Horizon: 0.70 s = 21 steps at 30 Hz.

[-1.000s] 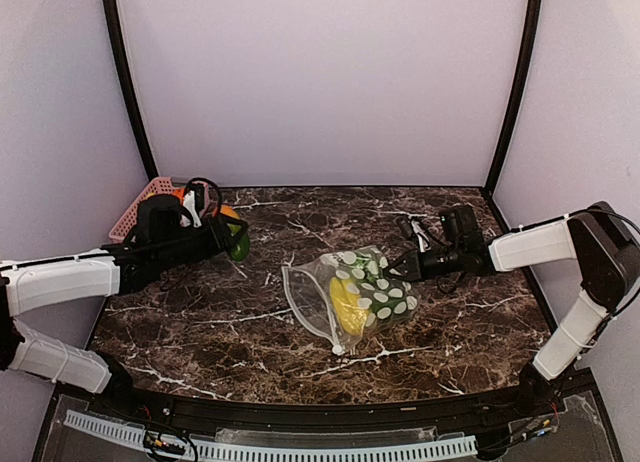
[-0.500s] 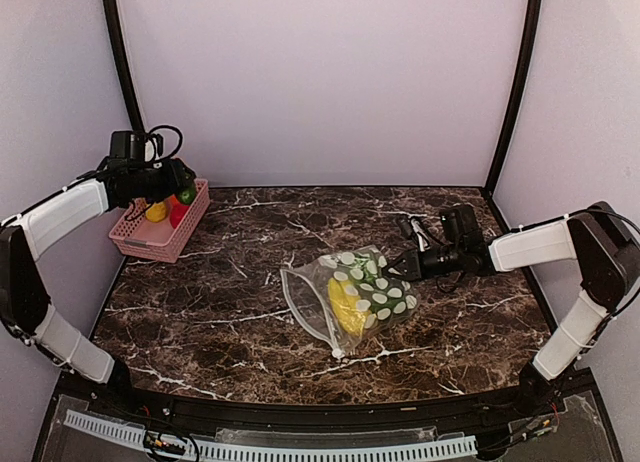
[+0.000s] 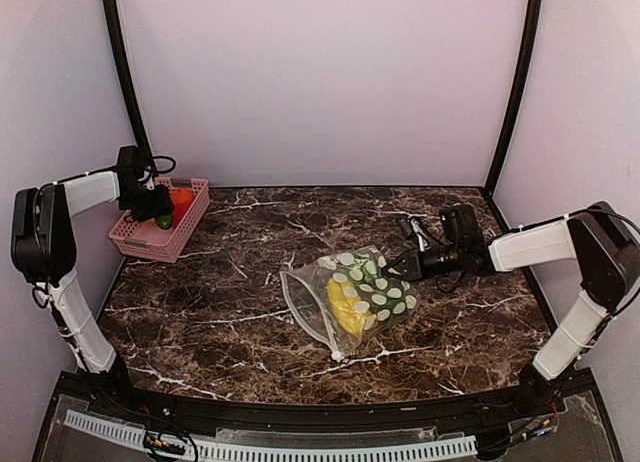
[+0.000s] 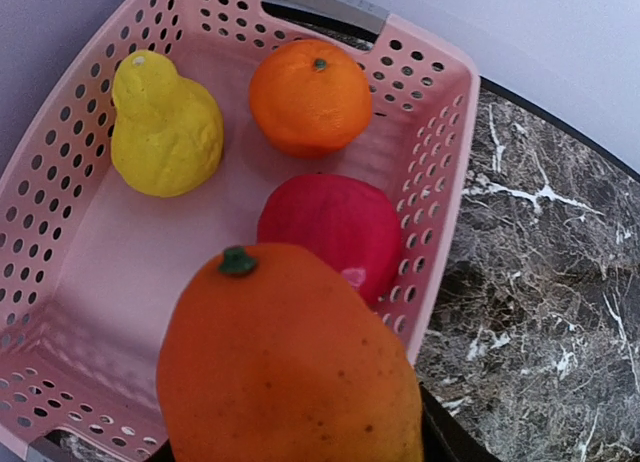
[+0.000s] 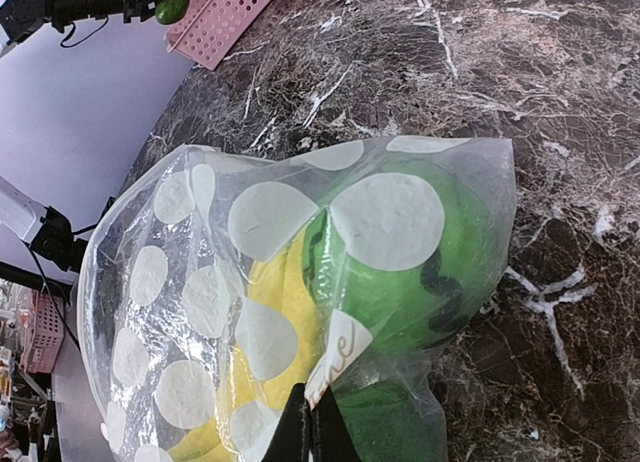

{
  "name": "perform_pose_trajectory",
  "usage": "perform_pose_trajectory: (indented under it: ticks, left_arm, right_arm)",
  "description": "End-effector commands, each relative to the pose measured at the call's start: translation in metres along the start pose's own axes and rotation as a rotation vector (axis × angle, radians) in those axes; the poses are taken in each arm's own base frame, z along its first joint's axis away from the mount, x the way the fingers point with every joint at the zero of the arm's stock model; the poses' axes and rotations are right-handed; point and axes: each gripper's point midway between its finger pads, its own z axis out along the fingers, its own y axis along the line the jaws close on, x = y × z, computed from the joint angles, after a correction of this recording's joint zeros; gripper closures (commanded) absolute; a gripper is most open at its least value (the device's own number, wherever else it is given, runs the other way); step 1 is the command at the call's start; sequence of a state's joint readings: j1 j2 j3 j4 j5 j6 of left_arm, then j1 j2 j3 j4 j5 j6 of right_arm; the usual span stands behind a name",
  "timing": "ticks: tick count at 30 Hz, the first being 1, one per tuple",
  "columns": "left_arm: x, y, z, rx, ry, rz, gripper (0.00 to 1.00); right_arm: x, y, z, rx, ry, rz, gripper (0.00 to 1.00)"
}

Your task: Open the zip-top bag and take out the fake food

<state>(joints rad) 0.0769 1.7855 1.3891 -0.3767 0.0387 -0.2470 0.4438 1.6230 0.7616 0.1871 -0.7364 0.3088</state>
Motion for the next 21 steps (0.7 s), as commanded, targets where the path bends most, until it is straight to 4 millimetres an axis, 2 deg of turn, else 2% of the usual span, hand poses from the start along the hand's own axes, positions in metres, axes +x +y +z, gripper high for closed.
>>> perform_pose_trajectory:
  ticks: [1,13,16,21]
  left_arm:
    - [0.016,0.027,0.008,-0.03,0.043,-0.053,0.43]
    - [0.042,0.035,0.038,-0.046,0.145,-0.05,0.34]
    - [0.043,0.034,0.04,-0.039,0.155,-0.055,0.29]
    - [0.043,0.033,0.037,-0.035,0.156,-0.059,0.26]
  right_arm:
    - [-0.006,0.003,-0.001,-0.015,-0.019,-0.03,1.0]
    - [-0.007,0.002,0.0,-0.018,-0.021,-0.031,1.0]
    - [-0.007,0.002,-0.001,-0.016,-0.021,-0.031,1.0]
    - [-0.007,0.002,0.0,-0.017,-0.021,-0.03,1.0]
